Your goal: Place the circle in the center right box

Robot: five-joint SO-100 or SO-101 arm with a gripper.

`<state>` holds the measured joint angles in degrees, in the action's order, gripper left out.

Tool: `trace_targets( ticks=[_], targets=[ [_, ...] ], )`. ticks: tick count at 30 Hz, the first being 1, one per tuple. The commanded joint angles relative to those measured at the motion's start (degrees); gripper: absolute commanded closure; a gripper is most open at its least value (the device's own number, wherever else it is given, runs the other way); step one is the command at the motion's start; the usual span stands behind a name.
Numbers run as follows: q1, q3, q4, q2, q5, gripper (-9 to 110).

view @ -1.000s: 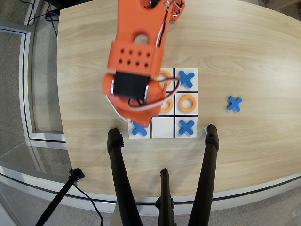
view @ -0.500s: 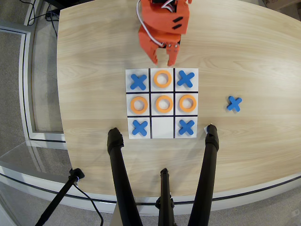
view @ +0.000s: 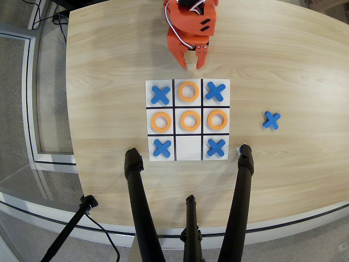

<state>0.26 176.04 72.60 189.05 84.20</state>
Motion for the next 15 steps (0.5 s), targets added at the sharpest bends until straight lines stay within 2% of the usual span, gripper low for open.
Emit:
trace_targets(
  ticks=[1, 6, 10, 15],
  targets=[
    [-0.6, 2.3, 0.0, 2.8, 0.4, 90],
    [-1.1, 5.5, -1.0, 3.3, 1.9, 91],
    [-1.1, 7.5, -2.2, 3.3, 1.9, 102],
    [2.1, 7.5, 0.3, 3.3, 1.5, 102]
  ],
)
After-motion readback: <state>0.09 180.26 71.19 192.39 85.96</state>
